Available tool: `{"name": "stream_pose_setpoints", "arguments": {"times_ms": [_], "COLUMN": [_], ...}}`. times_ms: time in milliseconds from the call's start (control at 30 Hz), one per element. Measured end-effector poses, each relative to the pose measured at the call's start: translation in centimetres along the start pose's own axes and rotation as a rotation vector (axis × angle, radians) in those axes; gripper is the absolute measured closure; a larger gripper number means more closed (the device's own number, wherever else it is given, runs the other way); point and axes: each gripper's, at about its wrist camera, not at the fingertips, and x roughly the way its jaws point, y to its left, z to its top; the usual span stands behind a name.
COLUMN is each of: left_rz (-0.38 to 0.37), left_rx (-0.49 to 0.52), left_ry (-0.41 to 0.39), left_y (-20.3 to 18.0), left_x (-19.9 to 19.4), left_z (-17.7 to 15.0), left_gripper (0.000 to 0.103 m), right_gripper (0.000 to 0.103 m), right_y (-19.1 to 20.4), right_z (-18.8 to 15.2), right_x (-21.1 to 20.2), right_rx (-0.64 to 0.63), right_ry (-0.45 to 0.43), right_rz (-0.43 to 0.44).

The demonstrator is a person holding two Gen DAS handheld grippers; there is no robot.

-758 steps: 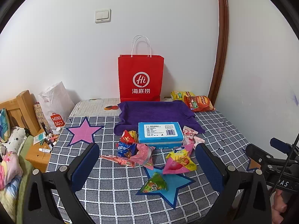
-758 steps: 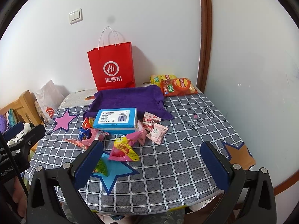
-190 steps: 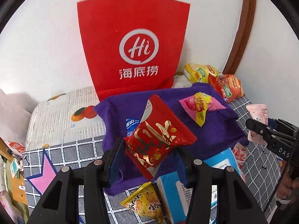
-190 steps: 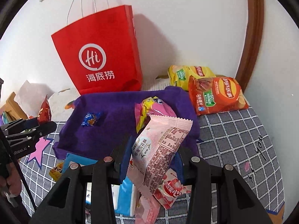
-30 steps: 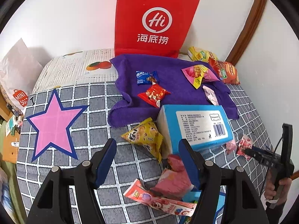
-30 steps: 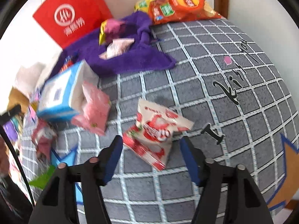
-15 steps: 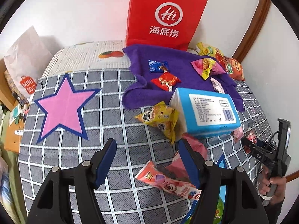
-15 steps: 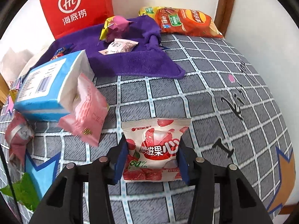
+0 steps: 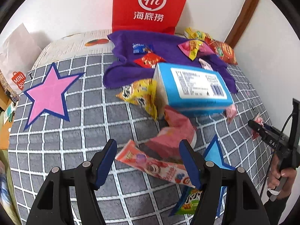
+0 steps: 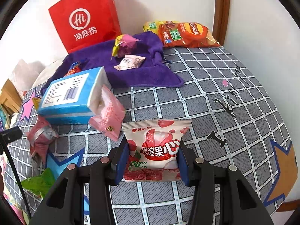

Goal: Organize snacks
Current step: 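Lift the strawberry bag with the right tool while the left tool grasps the pink lollipop stick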

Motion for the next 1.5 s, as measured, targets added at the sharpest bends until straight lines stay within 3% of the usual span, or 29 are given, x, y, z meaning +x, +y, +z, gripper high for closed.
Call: {"name": "stream_pose_setpoints", "arguments": {"times_ms": [200, 433, 500, 533, 633, 800, 867, 1033, 1100, 1167, 1500], "left_rz": [-0.041, -0.043, -0.021, -0.013, -0.009, 0.046, 0.066, 0.114, 0.133, 0.144, 0.121], "left_rx": [-0.068, -0.079, -0.072, -0.069, -0.079, -0.087, -0.071, 0.031, 0.058, 0.085, 0.035], "left_ry": [0.039, 0.082, 0.092, 0.101, 0.107, 0.095, 0.098, 0.080, 0.065, 0.053, -0.015], "left_y": [0.8, -0.1, -0.2, -0.2, 0.6, 2.3, 2.4, 0.5, -0.1, -0.5, 1.6], "left_x": [0.9, 2.8, 3.4, 3.6, 3.4, 2.4, 2.5, 3.6, 3.8, 3.8, -0.1], "left_z": [-1.6, -2.2, -2.3, -2.4, -2.8, -3.5, -3.4, -3.3, -3.4, -3.4, -3.2], "left_gripper": [0.036, 0.038, 0.053, 0.070, 0.076, 0.074, 0.068, 0.064, 0.069, 0.082, 0.085], "right_gripper": [0.057, 0.057, 0.057, 0.057, 0.057, 0.057, 0.057, 0.057, 0.057, 0.057, 0.057], "right_y": [0.1, -0.1, -0.2, -0.3, -0.4, -0.2, 0.0, 0.3, 0.4, 0.4, 0.5], "right_z": [-0.6, -1.5, -1.6, -1.6, -1.7, -1.6, -1.5, -1.3, -1.4, -1.4, -0.5], "right_x": [-0.5, -0.7, -0.8, -0.8, -0.8, -0.7, -0.6, -0.7, -0.8, -1.0, -2.7], "right_rx": [-0.016, -0.021, -0.022, -0.021, -0.017, -0.026, -0.029, -0.036, -0.044, -0.046, -0.043], "right_ry": [0.000, 0.014, 0.015, 0.015, 0.018, 0.018, 0.015, 0.011, 0.011, 0.012, -0.018], "right_rz": [-0.004, -0.014, -0.021, -0.023, -0.023, -0.021, -0.017, -0.011, -0.015, -0.019, -0.009]}}
